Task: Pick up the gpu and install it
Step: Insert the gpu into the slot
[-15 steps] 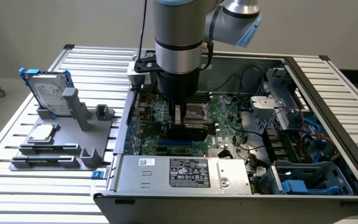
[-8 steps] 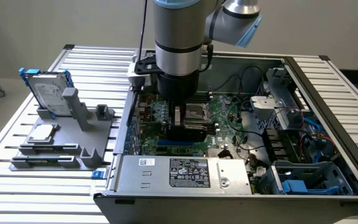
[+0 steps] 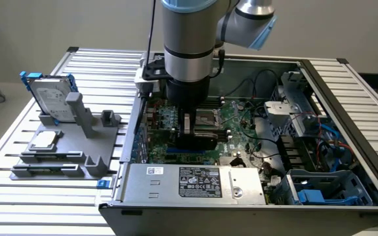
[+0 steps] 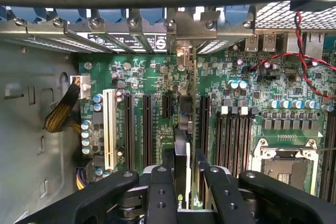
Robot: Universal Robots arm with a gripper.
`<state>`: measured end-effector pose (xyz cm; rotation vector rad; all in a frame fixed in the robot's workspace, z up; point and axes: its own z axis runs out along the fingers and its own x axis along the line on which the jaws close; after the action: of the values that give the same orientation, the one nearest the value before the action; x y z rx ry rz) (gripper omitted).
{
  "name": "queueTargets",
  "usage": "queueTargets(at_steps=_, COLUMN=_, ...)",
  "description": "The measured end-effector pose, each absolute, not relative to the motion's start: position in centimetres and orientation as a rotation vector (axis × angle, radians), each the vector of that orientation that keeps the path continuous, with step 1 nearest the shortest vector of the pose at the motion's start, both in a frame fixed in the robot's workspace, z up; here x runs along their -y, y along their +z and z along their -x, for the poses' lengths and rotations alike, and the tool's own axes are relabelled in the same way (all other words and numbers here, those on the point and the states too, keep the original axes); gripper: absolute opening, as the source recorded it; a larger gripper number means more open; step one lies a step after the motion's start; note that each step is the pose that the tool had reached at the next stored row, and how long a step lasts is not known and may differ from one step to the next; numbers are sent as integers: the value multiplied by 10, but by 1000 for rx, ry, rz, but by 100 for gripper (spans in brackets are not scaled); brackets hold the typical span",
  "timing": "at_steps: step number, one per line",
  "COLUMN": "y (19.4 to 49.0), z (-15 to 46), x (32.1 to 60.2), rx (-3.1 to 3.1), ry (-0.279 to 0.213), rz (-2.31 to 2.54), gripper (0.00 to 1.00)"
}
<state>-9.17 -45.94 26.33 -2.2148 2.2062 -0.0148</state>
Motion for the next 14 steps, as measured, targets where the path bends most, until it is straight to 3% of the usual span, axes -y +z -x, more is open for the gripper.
queueTargets(at_steps=14, y=259, z=92, x=459, rx=-2205, ry=1, rz=2214, gripper=27)
